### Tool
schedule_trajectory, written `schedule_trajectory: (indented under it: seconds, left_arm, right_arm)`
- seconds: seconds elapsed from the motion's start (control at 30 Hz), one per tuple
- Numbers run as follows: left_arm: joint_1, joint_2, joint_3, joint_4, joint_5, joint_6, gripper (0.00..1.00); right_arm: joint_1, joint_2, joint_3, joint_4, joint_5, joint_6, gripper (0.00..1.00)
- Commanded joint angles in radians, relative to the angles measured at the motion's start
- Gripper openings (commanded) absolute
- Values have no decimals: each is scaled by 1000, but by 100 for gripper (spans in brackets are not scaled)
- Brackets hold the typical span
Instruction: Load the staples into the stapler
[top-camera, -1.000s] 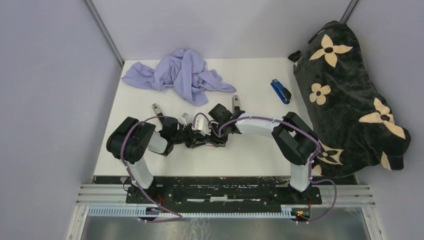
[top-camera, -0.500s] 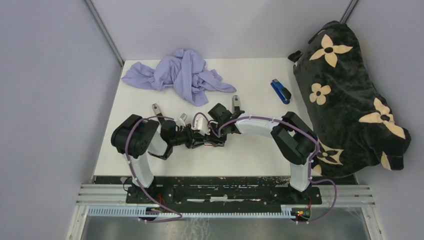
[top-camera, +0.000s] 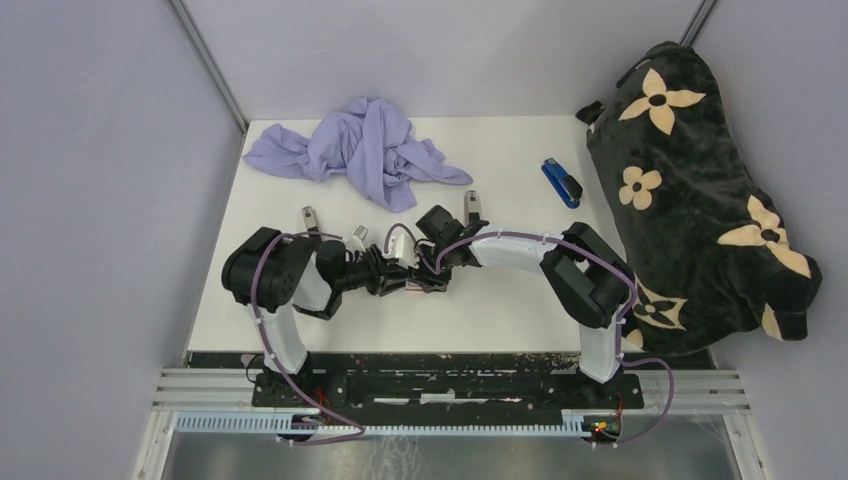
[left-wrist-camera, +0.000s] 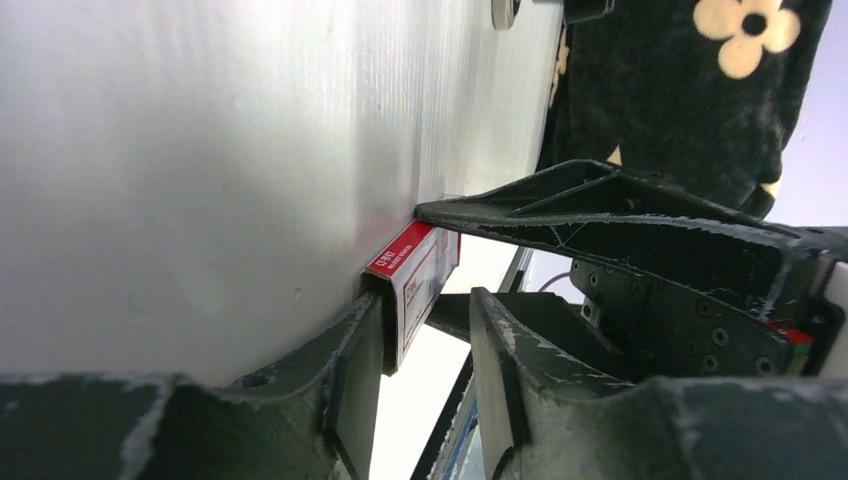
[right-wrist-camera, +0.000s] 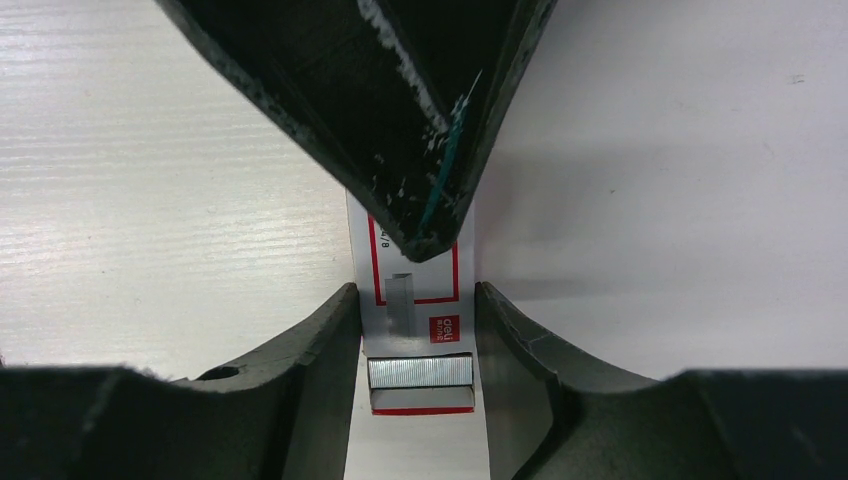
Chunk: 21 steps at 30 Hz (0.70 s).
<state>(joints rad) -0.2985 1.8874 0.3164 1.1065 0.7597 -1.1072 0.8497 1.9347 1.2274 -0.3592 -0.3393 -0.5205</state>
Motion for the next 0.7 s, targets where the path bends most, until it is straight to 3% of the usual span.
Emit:
schedule_trajectory:
  seconds: [0.0, 0.17, 0.4, 0.67]
  left_arm:
    - [45, -76, -14, -79, -5, -26, 47]
    - [82, -215, -16, -299, -88, 59, 57]
    - [95, -473, 57, -803, -323, 213, 68]
    - [94, -677, 158, -1134, -543, 274, 81]
  right_arm:
    - [1, 70, -23, -1, 10, -3, 49]
    - [0, 74, -2, 1, 22, 29, 48]
    - [7, 84, 30, 50, 34, 121, 48]
    - [41, 130, 90, 118, 102, 246, 49]
